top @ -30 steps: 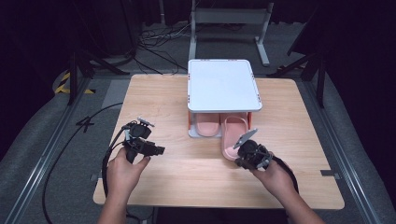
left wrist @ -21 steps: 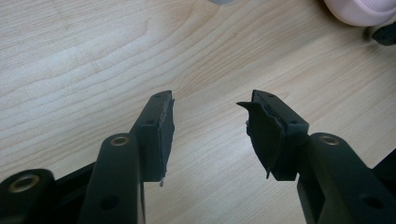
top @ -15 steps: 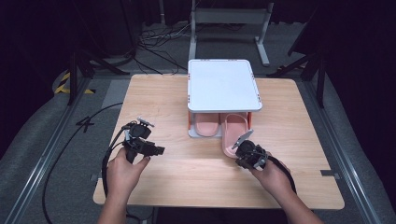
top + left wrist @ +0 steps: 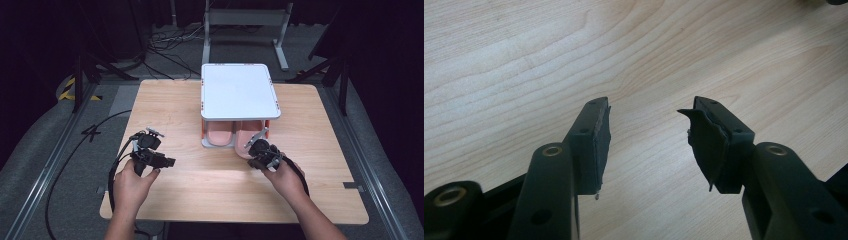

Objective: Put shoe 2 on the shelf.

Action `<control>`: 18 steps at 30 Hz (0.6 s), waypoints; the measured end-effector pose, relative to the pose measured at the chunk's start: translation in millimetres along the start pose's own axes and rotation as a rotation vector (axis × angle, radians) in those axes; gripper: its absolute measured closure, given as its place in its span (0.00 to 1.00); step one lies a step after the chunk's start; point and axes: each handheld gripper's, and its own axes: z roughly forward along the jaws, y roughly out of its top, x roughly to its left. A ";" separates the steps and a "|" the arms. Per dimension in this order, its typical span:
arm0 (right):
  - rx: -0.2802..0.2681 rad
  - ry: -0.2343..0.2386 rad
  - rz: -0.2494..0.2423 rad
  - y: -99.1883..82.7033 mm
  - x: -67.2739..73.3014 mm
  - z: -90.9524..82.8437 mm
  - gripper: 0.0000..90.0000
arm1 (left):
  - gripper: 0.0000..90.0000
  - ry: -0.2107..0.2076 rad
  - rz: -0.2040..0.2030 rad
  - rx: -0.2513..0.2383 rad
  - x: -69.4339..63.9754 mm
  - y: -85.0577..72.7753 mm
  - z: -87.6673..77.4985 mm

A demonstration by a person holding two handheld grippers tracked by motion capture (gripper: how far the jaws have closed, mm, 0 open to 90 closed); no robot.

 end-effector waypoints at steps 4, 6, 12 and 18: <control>0.018 -0.024 -0.003 -0.7 4.0 4.3 1.00 | 0.56 0.000 0.000 -0.004 0.3 0.0 -1.3; 0.015 -0.028 0.004 -3.4 2.2 3.9 1.00 | 0.56 0.003 -0.002 -0.002 0.9 -0.1 -0.6; 0.002 0.004 0.017 -5.1 -5.3 3.6 1.00 | 0.57 0.001 0.005 0.001 -0.4 0.3 0.9; -0.003 -0.032 0.006 8.0 -3.8 4.4 1.00 | 0.57 0.004 -0.007 0.000 0.5 -3.3 -0.8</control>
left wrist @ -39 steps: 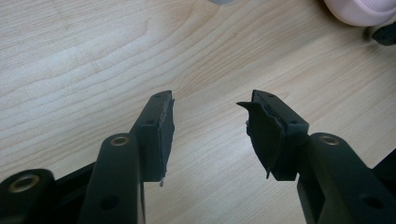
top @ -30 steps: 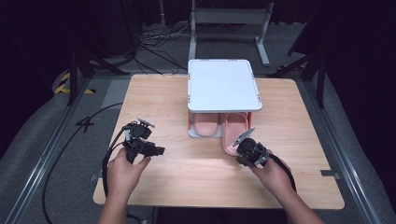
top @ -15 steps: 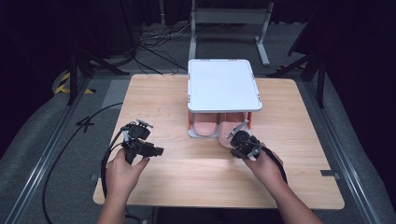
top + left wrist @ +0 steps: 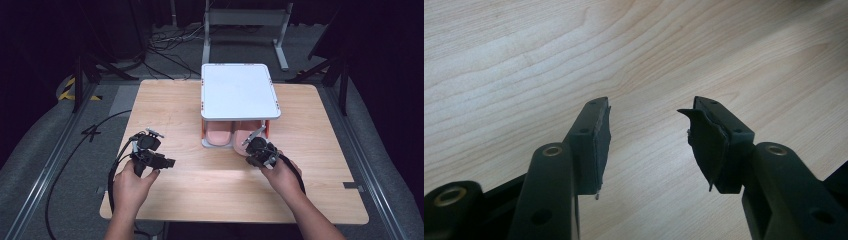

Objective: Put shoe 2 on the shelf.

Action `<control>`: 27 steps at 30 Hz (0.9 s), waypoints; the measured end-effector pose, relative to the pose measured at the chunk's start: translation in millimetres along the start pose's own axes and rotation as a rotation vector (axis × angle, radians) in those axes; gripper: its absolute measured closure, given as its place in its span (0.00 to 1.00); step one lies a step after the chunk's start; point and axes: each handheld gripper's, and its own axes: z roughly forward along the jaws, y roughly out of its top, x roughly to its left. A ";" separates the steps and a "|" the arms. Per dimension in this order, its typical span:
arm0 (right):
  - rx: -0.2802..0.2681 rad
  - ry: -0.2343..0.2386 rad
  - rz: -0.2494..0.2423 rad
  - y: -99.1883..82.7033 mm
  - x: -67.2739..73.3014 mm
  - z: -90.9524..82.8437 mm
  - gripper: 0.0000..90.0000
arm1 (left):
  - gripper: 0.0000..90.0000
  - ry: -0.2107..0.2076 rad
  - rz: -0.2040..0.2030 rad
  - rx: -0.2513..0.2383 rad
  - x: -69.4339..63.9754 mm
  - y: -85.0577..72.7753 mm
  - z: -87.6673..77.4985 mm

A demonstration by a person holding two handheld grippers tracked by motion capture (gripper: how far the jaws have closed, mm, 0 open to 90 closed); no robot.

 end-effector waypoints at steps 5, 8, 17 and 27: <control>0.040 -0.036 0.039 -2.8 -17.4 9.8 1.00 | 0.57 -0.001 -0.005 -0.004 3.6 -3.5 -2.8; 0.015 -0.014 0.049 -6.1 -20.4 6.5 1.00 | 0.57 0.002 -0.018 -0.005 5.7 -4.5 -2.0; -0.069 -0.015 0.019 -10.3 -10.1 -6.0 1.00 | 0.57 -0.002 -0.010 0.005 2.5 -2.6 0.6; -0.012 -0.103 0.042 6.9 -31.4 10.6 1.00 | 0.57 -0.003 -0.001 0.002 2.5 -1.5 1.6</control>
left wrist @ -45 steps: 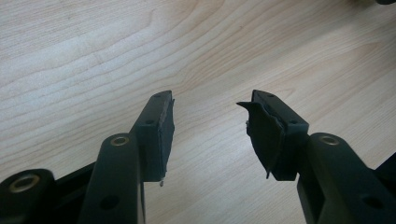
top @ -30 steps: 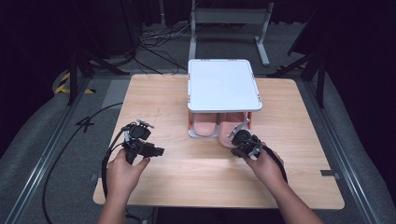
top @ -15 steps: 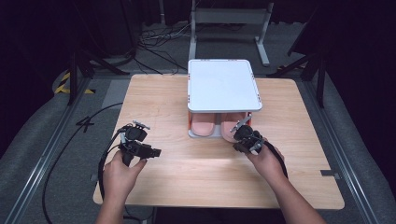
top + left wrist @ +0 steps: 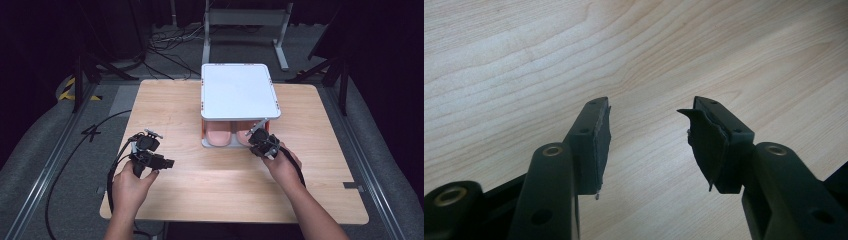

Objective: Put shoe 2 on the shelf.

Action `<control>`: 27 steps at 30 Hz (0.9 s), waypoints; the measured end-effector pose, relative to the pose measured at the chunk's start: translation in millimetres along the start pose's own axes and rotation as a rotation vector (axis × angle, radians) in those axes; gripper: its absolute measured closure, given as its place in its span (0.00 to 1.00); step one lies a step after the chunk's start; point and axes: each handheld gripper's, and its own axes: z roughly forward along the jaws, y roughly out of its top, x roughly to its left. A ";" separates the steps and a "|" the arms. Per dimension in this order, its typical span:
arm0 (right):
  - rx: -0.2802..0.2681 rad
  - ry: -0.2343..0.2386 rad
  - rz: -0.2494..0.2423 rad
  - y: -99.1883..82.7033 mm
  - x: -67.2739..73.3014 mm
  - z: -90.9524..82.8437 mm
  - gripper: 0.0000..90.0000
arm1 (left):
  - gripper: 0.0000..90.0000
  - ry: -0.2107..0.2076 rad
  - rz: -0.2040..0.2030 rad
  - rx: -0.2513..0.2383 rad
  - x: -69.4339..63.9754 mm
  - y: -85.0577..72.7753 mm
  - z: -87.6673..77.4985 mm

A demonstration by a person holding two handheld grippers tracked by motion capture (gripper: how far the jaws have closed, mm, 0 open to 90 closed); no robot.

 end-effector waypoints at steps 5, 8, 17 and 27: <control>-0.009 0.036 0.008 -2.9 -0.6 4.2 0.97 | 0.57 -0.001 -0.009 0.002 2.1 -0.6 -0.5; -0.041 0.035 0.004 -2.6 1.0 0.7 0.96 | 0.57 -0.002 -0.009 0.003 1.4 -0.8 0.3; -0.128 0.076 -0.029 3.5 10.7 -11.0 0.95 | 0.57 0.007 -0.016 -0.016 3.8 -6.6 -7.5; -0.292 0.078 0.021 -28.2 -11.9 -80.1 0.76 | 0.56 0.032 0.013 -0.069 -1.9 -12.8 -15.3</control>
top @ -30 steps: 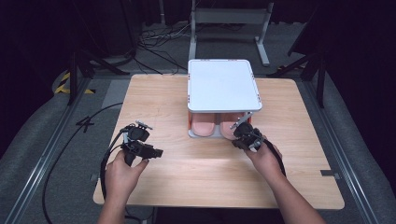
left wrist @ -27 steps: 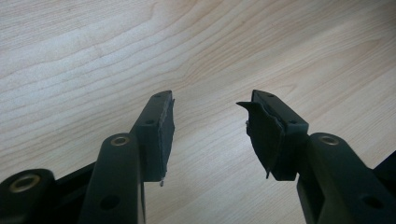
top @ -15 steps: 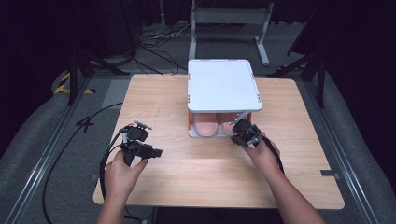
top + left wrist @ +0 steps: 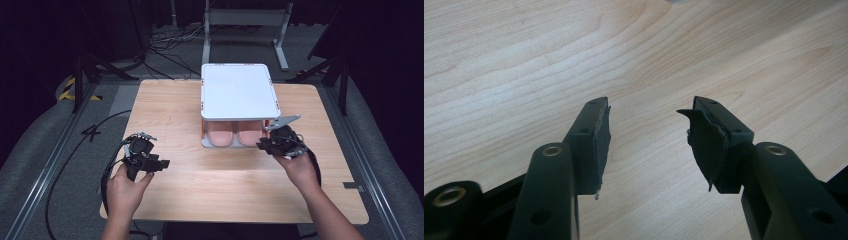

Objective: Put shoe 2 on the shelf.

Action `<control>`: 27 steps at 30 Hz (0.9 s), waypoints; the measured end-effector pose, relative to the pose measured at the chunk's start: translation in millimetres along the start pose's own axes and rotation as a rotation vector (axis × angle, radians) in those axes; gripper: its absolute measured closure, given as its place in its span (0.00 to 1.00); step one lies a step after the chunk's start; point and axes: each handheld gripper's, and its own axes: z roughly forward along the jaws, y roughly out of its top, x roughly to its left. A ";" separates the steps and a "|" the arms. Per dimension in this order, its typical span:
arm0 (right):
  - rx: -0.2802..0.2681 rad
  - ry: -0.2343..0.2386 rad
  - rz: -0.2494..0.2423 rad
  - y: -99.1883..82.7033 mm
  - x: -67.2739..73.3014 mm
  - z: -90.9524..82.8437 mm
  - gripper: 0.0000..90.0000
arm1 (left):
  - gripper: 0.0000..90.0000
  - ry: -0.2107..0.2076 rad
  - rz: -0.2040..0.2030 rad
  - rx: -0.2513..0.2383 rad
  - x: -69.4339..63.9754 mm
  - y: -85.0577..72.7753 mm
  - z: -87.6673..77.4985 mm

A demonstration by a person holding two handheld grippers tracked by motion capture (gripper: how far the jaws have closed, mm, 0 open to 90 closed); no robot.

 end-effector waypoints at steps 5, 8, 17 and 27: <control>-0.040 -0.053 0.024 -17.0 -13.6 -29.7 0.58 | 0.54 0.015 0.023 -0.007 0.4 0.7 2.6; -0.074 -0.089 0.051 -31.1 -23.7 -48.1 0.52 | 0.53 0.029 0.047 -0.030 1.5 2.0 4.7; -0.139 -0.168 0.144 -83.6 -53.5 -86.4 0.40 | 0.52 0.091 0.124 -0.063 10.0 -11.9 11.1; -0.084 -0.232 0.233 -161.5 -89.5 -70.7 0.37 | 0.47 0.119 0.131 -0.106 32.2 -28.6 20.9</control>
